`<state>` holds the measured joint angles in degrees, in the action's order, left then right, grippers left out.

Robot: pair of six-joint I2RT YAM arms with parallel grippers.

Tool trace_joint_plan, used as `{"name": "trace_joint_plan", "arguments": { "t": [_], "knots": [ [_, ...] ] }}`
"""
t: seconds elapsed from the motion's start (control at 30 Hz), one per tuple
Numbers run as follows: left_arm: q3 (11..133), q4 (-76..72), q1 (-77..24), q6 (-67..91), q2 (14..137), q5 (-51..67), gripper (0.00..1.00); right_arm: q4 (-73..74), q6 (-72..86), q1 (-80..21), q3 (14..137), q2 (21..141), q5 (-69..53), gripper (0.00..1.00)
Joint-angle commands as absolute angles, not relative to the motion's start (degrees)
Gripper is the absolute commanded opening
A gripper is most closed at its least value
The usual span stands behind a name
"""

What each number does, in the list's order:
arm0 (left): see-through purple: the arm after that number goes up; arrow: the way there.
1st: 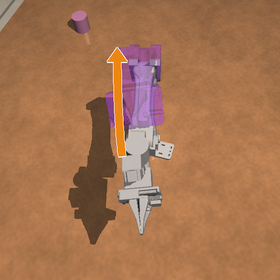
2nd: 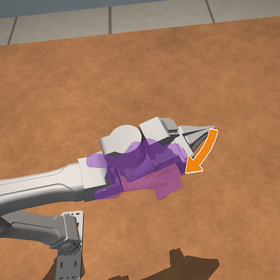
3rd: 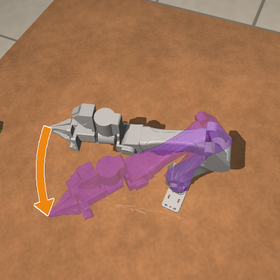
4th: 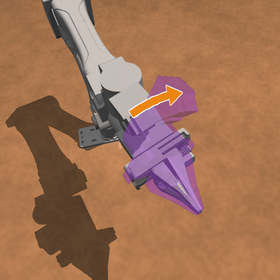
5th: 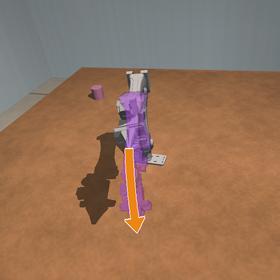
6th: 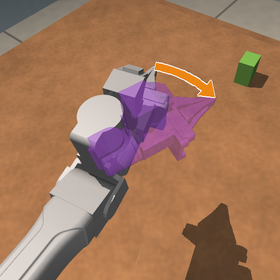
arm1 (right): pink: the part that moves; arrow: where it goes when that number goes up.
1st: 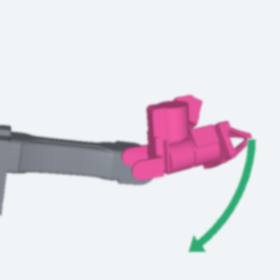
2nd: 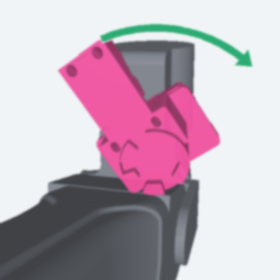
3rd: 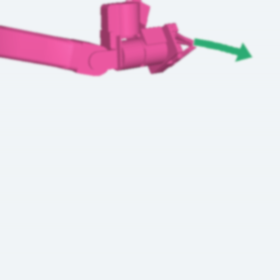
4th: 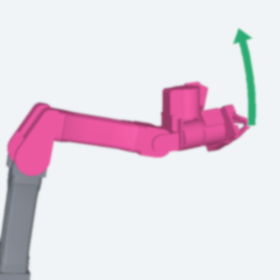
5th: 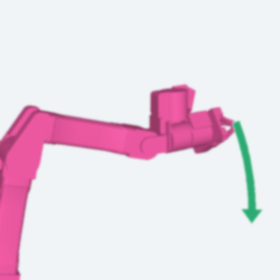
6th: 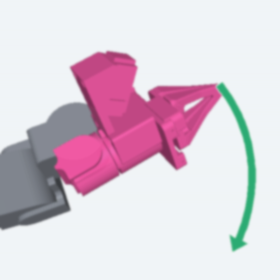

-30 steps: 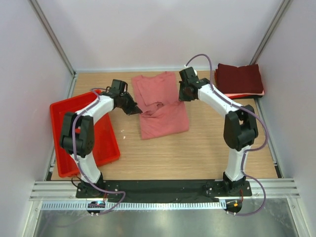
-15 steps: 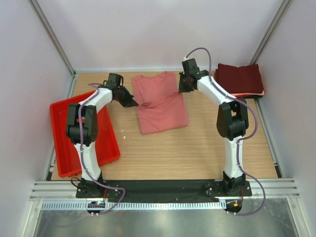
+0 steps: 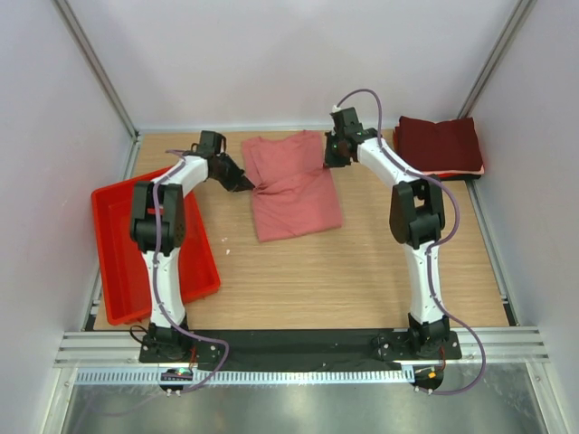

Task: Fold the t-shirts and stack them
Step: Fold the tshirt

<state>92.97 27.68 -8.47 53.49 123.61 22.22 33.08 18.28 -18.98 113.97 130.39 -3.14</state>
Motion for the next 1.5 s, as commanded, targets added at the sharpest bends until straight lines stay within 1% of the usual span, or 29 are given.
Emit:
{"name": "trace_joint_plan", "arguments": {
  "t": [0.0,0.03,0.07,0.1,0.13,0.17,0.2,0.27,0.3,0.4,0.47,0.57,0.6,0.67,0.87,1.0,1.1,1.23,1.33,1.37,1.43,1.47],
  "knots": [
    [96.67,26.63,-7.56,51.78,123.66,23.91,0.13,30.93,17.75,-18.28,117.85,130.69,-3.26,0.12],
    [97.11,26.63,-7.47,50.9,123.31,23.91,0.13,31.2,17.84,-18.02,117.86,130.69,-3.34,0.15],
    [97.47,26.72,-7.38,50.11,122.79,23.04,0.15,31.55,18.36,-17.67,118.64,130.69,-3.34,0.2],
    [97.73,26.98,-7.3,49.23,122.17,21.81,0.18,32.77,18.54,-17.32,119.09,130.35,-3.43,0.33],
    [97.82,28.03,-7.29,47.91,120.08,20.23,0.2,33.31,18.46,-16.79,119.09,129.12,-3.51,0.39],
    [97.47,28.73,-7.38,47.12,118.93,17.95,0.27,33.83,18.37,-16.53,118.48,128.07,-3.52,0.43],
    [96.86,29.44,-7.38,46.59,117.35,14.88,0.3,34.71,18.2,-16.44,117.69,127.01,-3.6,0.51],
    [94.23,30.14,-7.47,45.27,113.13,12.14,0.37,35.85,17.58,-16.0,114.09,123.23,-5.35,0.6],
    [93.17,30.23,-7.56,45.09,111.81,11.08,0.37,37.69,16.62,-15.91,112.78,121.83,-6.23,0.66],
    [88.08,30.41,-8.78,43.77,107.06,10.29,0.38,39.72,13.98,-15.73,104.88,116.91,-10.79,0.69],
    [83.79,30.67,-11.23,42.11,103.82,9.93,0.38,39.64,12.13,-15.47,98.04,113.93,-14.22,0.68],
    [79.64,30.5,-13.7,40.96,102.04,10.19,0.37,38.41,10.2,-15.38,91.61,112.33,-19.66,0.64],
    [76.84,29.71,-14.67,41.31,101.87,10.72,0.37,37.97,9.76,-15.38,90.36,111.8,-20.38,0.61],
    [74.28,28.92,-15.46,42.18,102.04,12.21,0.36,37.18,8.71,-15.38,87.56,111.45,-21.53,0.59],
    [68.12,29.18,-18.37,41.66,100.55,10.55,0.36,36.12,8.52,-15.38,82.55,110.75,-22.15,0.59],
    [66.1,29.36,-18.89,41.05,98.61,10.81,0.38,35.16,9.66,-15.47,78.93,109.25,-19.95,0.6],
    [64.52,28.57,-19.6,40.87,98.96,11.51,0.4,31.75,11.59,-15.47,75.51,108.2,-22.49,0.6],
    [62.58,26.02,-20.48,41.48,100.81,13.97,0.41,29.71,12.13,-15.47,72.78,107.93,-23.03,0.58],
    [62.05,25.75,-21.44,41.66,101.25,13.01,0.41,29.44,12.57,-15.38,71.55,107.23,-22.76,0.49],
    [62.05,25.58,-21.45,41.66,101.34,12.92,0.41,29.18,12.57,-15.38,71.37,106.88,-22.42,0.44],
    [61.88,25.49,-21.53,41.57,101.69,12.66,0.41,29.0,12.74,-15.38,71.1,105.91,-22.06,0.4],
    [61.88,25.23,-21.62,41.4,101.86,12.92,0.41,28.83,12.92,-15.38,70.76,105.65,-21.97,0.33]
  ]
}}
